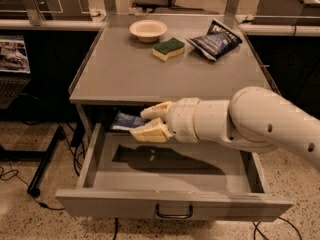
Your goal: Place rxbar blueberry into top drawer
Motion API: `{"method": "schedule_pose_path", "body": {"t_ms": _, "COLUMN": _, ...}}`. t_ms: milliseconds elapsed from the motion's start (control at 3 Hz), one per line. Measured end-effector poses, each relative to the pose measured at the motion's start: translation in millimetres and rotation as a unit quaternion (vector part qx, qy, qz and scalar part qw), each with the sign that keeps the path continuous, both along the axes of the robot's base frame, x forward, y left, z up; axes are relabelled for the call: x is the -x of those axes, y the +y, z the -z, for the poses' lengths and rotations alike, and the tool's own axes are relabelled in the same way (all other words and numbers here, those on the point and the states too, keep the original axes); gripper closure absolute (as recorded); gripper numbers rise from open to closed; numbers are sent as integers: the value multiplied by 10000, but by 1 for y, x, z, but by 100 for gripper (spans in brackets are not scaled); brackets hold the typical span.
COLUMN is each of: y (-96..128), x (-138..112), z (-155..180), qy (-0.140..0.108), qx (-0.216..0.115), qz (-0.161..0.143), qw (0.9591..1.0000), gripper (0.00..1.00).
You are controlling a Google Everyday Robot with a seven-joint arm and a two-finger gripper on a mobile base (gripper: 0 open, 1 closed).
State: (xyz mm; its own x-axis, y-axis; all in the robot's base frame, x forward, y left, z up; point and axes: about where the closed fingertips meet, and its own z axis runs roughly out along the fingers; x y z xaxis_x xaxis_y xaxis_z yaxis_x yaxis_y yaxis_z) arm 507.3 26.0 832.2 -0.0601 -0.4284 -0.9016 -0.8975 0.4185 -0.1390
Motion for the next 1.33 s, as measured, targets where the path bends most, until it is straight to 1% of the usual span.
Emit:
{"method": "schedule_pose_path", "body": {"t_ms": 333, "y": -19, "x": -5, "z": 24, "qy": 141, "qx": -87, "qz": 311, "qw": 9994, "gripper": 100}}
{"method": "schedule_pose_path", "body": {"t_ms": 667, "y": -37, "x": -15, "z": 49, "qy": 273, "qx": -181, "qz": 634, "qw": 9975, "gripper": 100}}
{"method": "schedule_pose_path", "body": {"t_ms": 1000, "y": -39, "x": -15, "z": 52, "qy": 283, "qx": -186, "qz": 682, "qw": 9971, "gripper": 100}}
{"method": "schedule_pose_path", "body": {"t_ms": 1333, "y": -56, "x": -14, "z": 74, "qy": 364, "qx": -223, "qz": 1044, "qw": 9936, "gripper": 100}}
